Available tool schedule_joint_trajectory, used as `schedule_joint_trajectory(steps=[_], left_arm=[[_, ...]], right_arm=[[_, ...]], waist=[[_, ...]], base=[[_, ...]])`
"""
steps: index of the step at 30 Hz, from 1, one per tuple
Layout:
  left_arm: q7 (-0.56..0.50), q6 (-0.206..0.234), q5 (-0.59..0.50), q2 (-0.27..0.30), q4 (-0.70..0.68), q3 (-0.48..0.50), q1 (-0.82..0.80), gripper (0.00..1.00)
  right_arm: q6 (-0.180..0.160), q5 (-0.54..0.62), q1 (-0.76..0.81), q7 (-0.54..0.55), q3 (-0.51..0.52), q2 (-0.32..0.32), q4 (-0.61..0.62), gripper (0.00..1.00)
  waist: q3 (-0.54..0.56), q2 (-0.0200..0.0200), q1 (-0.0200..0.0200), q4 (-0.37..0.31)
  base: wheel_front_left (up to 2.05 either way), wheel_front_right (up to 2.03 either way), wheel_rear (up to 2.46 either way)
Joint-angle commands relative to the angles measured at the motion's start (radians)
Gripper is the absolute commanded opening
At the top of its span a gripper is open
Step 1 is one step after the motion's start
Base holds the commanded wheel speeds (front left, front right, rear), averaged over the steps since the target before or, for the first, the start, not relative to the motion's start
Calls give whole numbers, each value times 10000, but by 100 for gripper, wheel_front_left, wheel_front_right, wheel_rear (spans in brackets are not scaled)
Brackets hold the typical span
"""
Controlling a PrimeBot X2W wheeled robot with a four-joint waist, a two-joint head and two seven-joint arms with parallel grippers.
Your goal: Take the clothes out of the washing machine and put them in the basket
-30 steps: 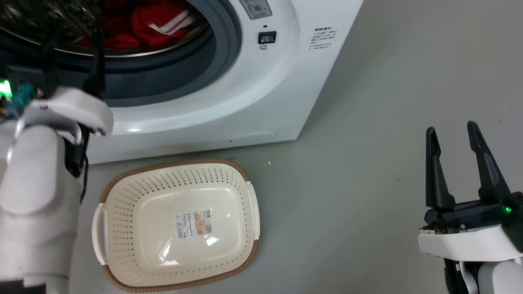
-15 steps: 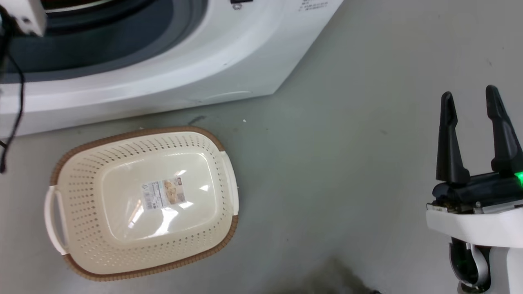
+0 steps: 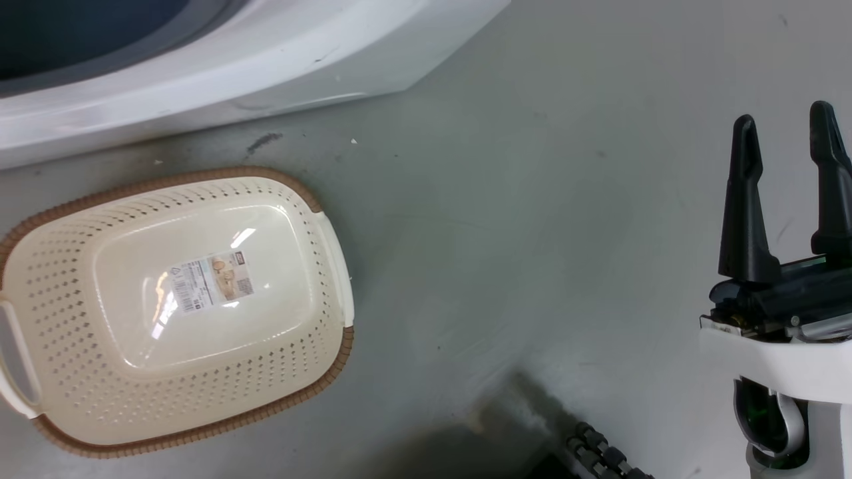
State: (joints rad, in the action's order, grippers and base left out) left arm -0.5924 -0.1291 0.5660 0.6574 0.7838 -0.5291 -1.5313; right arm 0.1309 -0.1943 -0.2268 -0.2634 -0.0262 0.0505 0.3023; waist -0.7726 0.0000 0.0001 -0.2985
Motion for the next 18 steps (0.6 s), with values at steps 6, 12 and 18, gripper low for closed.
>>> schedule_joint_trajectory(steps=[6, 12, 18], left_arm=[[-1870, 0, 596, 149, 521, -209, -962, 100], [-3472, 115, 960, -92, 1026, -178, -1903, 100], [-4304, 176, 832, -237, 1282, -437, -2421, 100]], right_arm=[[-3, -53, -245, -21, -201, -6, 283, 100], [-3, -110, -153, -21, -472, -5, 409, 100], [-3, -188, -165, -21, -658, -5, 516, 100]], waist=[[-622, 0, -1, -325], [-995, 0, -1, -475], [-1225, 0, -1, -635]], base=[[0, 0, 0], [0, 0, 0], [0, 0, 0]])
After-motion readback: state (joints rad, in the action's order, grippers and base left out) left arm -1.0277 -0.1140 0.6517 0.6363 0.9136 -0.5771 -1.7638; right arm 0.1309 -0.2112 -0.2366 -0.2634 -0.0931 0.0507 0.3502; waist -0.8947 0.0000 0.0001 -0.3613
